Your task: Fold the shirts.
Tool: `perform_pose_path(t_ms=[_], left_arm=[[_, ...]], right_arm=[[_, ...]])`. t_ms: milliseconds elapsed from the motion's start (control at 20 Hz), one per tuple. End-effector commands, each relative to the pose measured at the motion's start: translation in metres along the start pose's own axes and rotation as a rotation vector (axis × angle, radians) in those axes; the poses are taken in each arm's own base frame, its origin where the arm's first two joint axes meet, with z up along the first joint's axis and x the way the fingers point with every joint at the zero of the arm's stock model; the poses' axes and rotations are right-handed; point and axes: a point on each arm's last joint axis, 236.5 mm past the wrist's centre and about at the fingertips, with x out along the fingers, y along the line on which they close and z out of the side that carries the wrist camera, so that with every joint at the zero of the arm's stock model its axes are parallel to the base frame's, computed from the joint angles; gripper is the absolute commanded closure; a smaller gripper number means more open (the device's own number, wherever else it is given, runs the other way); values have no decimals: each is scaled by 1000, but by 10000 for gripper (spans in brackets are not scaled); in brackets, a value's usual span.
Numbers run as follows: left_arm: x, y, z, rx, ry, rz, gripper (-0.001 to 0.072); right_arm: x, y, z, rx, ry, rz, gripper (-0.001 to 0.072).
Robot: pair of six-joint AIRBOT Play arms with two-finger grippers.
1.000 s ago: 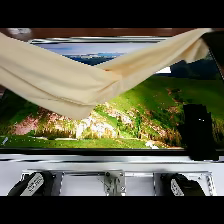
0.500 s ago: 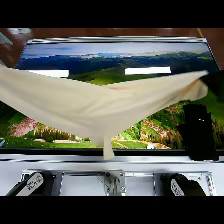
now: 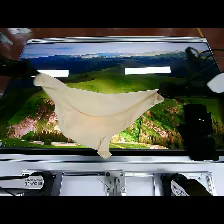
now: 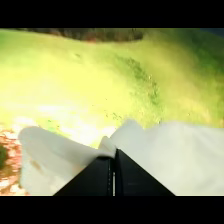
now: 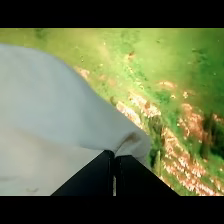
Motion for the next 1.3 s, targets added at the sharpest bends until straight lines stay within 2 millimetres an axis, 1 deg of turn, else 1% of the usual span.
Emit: perform_pose_path(t_ms=[0, 50, 100, 150, 200, 250, 350, 400, 450, 500, 550, 600, 650, 700, 750, 800, 900, 950, 1000, 1100, 1250], left_arm=[[109, -12, -43, -132, 174, -50, 662], [122, -19, -54, -146, 213, -76, 584], [129, -25, -65, -155, 259, -97, 321], [127, -26, -75, -140, 302, -102, 131], [119, -23, -82, -119, 336, -95, 163], [107, -19, -84, -107, 351, -88, 197], [70, -15, -76, -91, 333, -73, 203], [48, -15, -75, -78, 326, -59, 203], [30, -15, -86, -61, 343, -50, 236], [18, -16, -111, -55, 381, -38, 260], [13, -15, -141, -81, 414, -27, 260], [13, -18, -178, -150, 438, -38, 256], [16, -26, -215, -236, 464, -72, 168], [19, -38, -251, -328, 490, -132, 59], [21, -48, -278, -393, 510, -179, 38], [26, -54, -302, -431, 524, -206, 39], [37, -52, -342, -461, 570, -179, 39], [43, -51, -354, -462, 585, -163, 41], [49, -50, -361, -458, 591, -147, 42], [61, -51, -367, -432, 597, -128, 44], [72, -54, -386, -422, 663, -110, 44]], right_arm=[[65, -35, 9, 73, -22, -49, 648], [74, -40, 8, 84, -16, -55, 647], [80, -43, 7, 101, -10, -59, 647], [83, -45, 5, 111, -2, -60, 648], [83, -45, 5, 109, -1, -61, 648], [82, -44, 4, 108, 3, -60, 647], [79, -44, 0, 95, 19, -67, 647], [79, -45, -5, 91, 40, -70, 647], [78, -45, -12, 87, 68, -73, 647], [78, -46, -20, 80, 101, -78, 647], [77, -47, -27, 72, 132, -83, 647], [76, -48, -34, 65, 161, -85, 647], [75, -48, -38, 58, 181, -86, 647], [74, -48, -41, 49, 194, -85, 647], [74, -47, -42, 43, 200, -83, 647], [74, -47, -43, 43, 204, -83, 647], [74, -47, -43, 44, 205, -82, 647], [74, -47, -44, 45, 206, -82, 647], [74, -47, -44, 46, 207, -82, 647], [74, -47, -44, 47, 209, -81, 647], [74, -47, -44, 50, 209, -82, 647]])
